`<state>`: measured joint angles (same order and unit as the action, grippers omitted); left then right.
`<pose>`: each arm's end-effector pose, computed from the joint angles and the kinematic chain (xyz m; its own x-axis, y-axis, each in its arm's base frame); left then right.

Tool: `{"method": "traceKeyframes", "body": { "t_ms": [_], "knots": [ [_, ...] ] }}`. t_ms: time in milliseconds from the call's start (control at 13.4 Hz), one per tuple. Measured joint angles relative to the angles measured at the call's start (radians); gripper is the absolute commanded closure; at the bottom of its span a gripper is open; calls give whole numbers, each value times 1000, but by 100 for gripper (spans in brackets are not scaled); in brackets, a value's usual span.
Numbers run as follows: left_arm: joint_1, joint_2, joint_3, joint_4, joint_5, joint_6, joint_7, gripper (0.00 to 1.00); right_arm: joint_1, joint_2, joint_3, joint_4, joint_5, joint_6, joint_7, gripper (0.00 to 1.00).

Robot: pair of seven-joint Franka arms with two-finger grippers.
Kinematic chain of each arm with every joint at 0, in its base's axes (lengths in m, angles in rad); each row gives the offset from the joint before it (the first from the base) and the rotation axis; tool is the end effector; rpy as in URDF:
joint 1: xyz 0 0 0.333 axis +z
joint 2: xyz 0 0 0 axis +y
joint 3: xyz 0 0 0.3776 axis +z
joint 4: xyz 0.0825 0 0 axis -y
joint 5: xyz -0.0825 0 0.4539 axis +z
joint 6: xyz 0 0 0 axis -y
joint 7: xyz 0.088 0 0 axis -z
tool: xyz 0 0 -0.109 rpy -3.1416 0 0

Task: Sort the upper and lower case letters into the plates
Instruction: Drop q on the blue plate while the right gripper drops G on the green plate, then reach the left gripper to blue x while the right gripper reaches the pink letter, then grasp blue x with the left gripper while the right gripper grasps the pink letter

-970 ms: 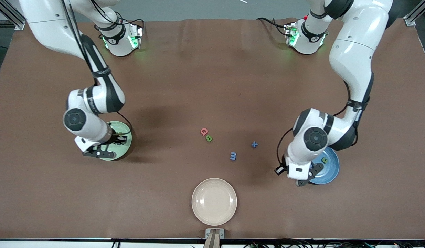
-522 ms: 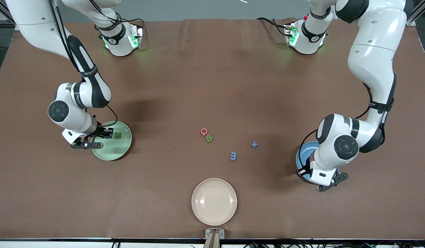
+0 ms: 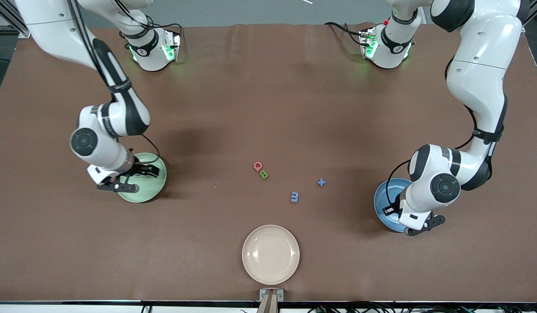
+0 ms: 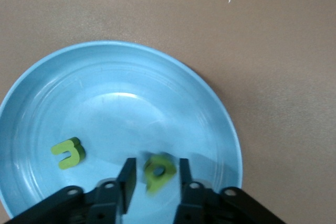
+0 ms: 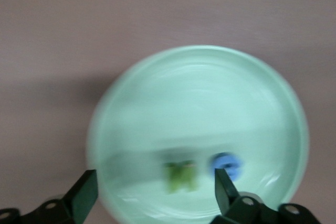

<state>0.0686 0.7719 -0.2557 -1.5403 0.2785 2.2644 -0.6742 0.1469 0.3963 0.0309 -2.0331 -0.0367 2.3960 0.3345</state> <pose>0.7914 -0.1086 0.2020 0.9307 0.3657 0.0066 0.3657 -0.9300 -0.0369 0.6549 0.1168 0.2481 0.9910 -0.1314 -0.0274 -0.1308 -0.9912 0.0223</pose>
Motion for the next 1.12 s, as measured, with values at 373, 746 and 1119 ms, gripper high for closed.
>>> {"method": "traceKeyframes", "body": {
  "t_ms": [373, 746, 1119],
  "knots": [
    [3, -159, -66, -25, 0, -123, -14, 0, 271, 100, 9, 188, 1, -47, 469, 0],
    [-82, -178, -177, -89, 0, -149, -164, 11, 407, 306, 6, 372, -1, -34, 697, 0],
    [-177, -70, -176, -94, 2, -7, -444, 22, 478, 317, 5, 391, -2, -29, 776, 0]
  ]
}}
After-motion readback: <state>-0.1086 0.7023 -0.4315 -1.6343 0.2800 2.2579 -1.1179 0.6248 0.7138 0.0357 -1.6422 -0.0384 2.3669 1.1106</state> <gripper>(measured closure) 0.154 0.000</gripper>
